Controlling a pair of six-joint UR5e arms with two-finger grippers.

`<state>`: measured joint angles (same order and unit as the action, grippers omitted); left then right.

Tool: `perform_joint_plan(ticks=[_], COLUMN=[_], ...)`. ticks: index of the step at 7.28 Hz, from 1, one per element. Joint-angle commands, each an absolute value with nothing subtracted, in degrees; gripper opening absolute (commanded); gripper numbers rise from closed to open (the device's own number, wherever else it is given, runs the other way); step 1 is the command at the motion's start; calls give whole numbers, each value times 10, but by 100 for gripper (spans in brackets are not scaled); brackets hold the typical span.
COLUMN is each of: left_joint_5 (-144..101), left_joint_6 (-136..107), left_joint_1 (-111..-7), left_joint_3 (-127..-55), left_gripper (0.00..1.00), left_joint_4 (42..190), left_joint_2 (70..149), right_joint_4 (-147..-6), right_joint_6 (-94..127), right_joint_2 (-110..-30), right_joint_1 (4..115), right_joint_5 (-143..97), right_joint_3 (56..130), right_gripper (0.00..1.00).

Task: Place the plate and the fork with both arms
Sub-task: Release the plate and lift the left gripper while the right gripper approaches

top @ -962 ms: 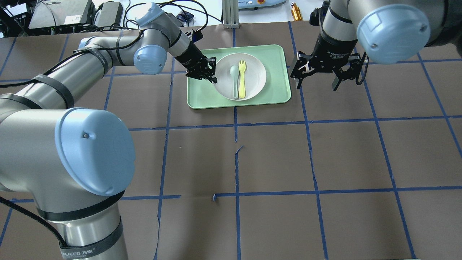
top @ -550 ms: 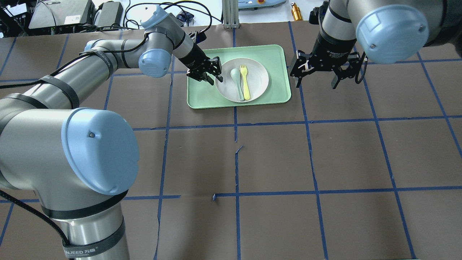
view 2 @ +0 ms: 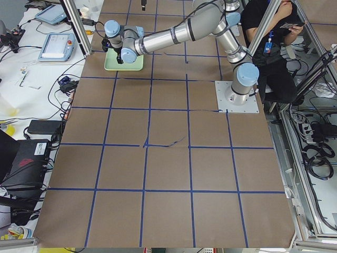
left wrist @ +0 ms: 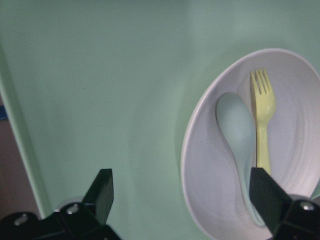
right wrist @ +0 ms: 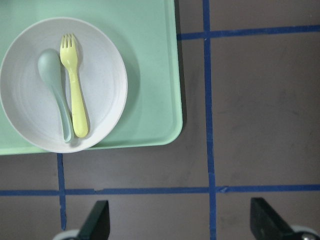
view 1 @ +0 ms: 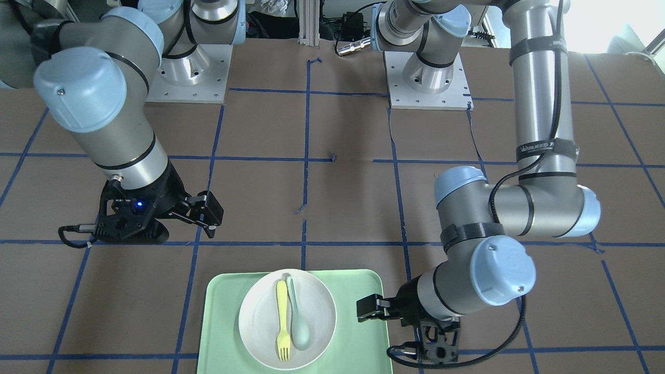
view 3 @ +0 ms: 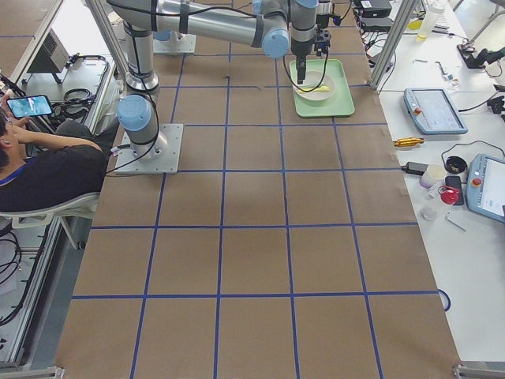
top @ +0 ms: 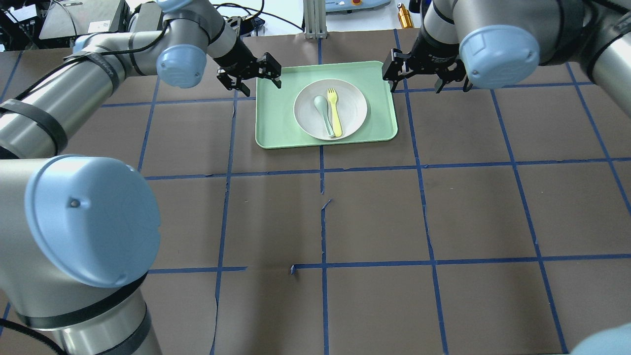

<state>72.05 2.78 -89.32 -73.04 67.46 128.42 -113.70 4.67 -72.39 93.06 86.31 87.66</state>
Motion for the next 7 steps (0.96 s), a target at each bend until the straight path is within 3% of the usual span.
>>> perform_joint_plan(ticks=[1,2,3,4,7], left_joint_5=[813,821,821,822,825], left_joint_6=[148,174,178,178,178], left_joint_1=[-824,-804,-795,-795,-795], left_joint_3=[-754,-775,-788,-789,-804], left_gripper=[100,100,100,100,100], left_joint_4=[770,768,766,767,765], left_joint_2=[1225,1209,1202,1201,1198], right_joint_4=[-1182,-1182,-1187,-1221,-1273], right_joint_6=[57,72,75,79,81], right_joint_2=[-633,-596,-569,-543,-481], right_joint_1=[974,986,994,997,1024], right_joint_5=[870,870,874,868,867], right_joint_3=[807,773,767,767,761], right_gripper=[92,76,47,52,52])
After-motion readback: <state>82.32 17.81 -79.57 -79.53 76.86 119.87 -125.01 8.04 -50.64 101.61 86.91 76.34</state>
